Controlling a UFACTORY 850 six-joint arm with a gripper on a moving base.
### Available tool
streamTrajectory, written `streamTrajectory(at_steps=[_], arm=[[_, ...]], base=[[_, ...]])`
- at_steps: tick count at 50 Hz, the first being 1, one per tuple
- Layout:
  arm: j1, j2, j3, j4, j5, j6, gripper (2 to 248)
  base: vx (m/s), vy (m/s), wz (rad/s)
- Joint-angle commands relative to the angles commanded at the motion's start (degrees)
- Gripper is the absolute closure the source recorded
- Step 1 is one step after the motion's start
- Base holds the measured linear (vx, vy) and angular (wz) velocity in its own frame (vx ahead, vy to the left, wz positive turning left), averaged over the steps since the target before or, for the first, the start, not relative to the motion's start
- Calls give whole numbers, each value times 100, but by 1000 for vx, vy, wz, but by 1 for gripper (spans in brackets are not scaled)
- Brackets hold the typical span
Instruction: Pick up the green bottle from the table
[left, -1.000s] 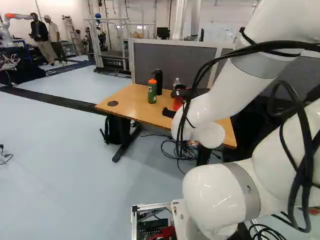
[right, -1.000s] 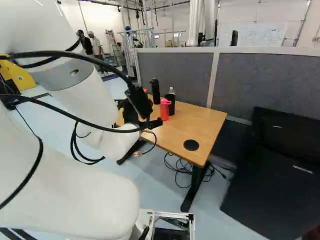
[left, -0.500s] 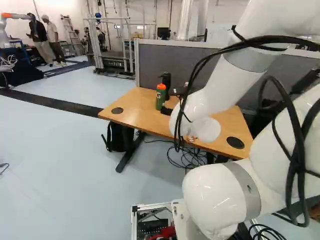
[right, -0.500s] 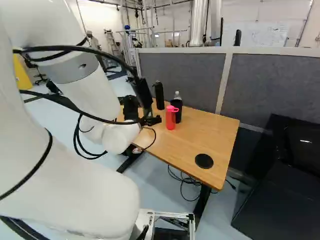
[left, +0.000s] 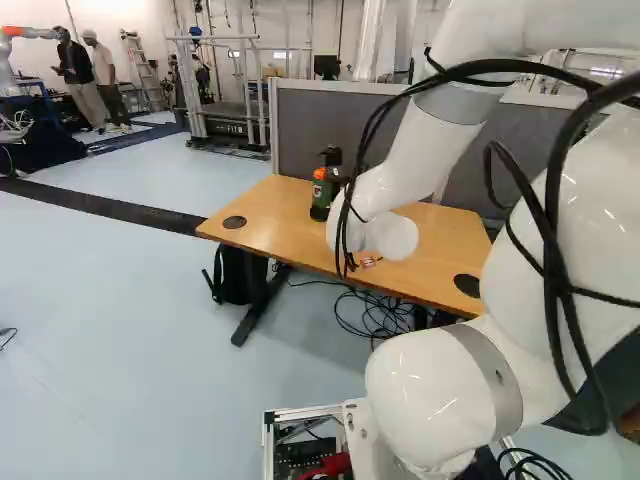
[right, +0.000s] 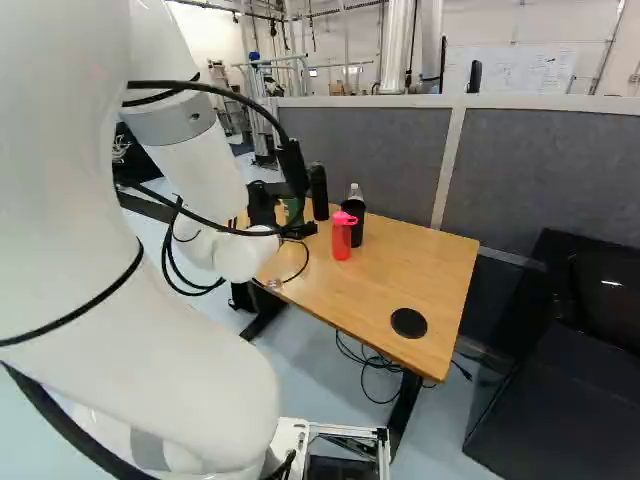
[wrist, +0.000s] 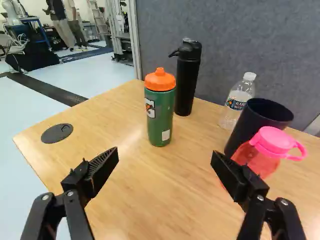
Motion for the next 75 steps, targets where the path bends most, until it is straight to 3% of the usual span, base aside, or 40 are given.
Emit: streamTrajectory(at_steps=[35,75], arm=[[26,-1028,-1074,148,-522,0,3],[123,-2092,-2311,157,-549,0,3]], base=[[0,0,0],[0,0,0]])
